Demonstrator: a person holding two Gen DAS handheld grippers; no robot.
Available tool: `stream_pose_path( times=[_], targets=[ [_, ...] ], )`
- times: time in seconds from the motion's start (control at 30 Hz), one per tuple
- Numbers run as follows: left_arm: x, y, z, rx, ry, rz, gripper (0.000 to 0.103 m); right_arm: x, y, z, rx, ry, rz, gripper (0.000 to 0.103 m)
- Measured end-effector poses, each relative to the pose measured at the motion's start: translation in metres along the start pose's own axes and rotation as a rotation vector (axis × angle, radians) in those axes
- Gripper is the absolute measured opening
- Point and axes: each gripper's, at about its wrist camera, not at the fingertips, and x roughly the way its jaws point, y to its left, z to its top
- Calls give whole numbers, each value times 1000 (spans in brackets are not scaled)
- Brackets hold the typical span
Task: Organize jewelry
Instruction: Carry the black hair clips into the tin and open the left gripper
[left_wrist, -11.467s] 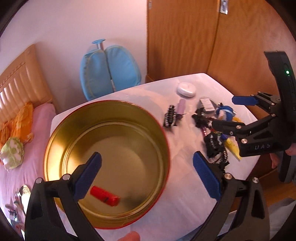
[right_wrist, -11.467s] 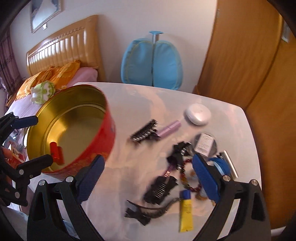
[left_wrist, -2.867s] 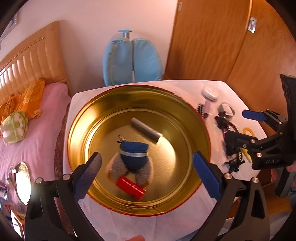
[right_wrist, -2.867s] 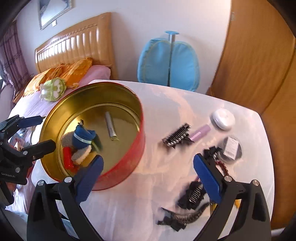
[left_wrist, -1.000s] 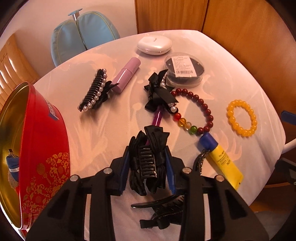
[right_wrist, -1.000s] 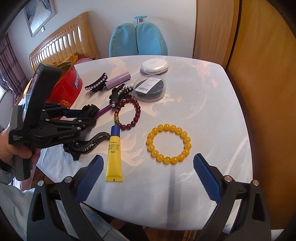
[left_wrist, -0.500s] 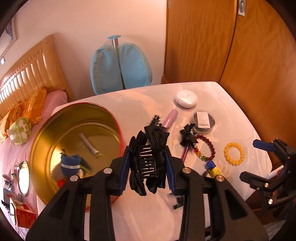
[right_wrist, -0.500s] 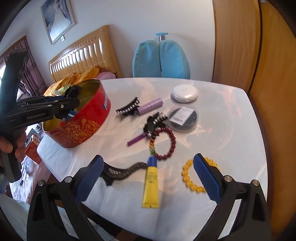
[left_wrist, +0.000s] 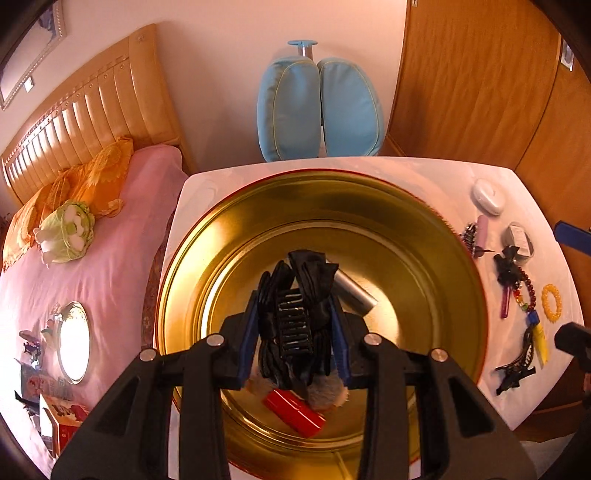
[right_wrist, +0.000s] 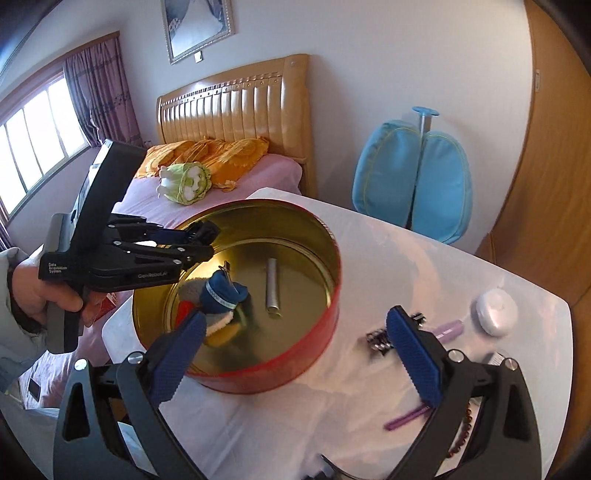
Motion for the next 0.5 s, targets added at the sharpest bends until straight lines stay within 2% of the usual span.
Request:
stream_pose_path(
  times=[0.17, 0.33, 0.4, 0.5],
  targets=[
    [28, 20, 1, 59, 53, -48, 36, 55, 29, 13, -16, 106, 4, 99],
    [43, 32, 1, 66, 78, -78, 40, 72, 39, 14, -14, 155, -14, 99],
    [43, 34, 3, 68, 67, -76, 63, 71, 41, 14, -20, 160, -24, 99],
    [40, 34, 6, 64, 43, -72, 78, 69, 40, 15, -21, 158, -36, 99]
  ],
)
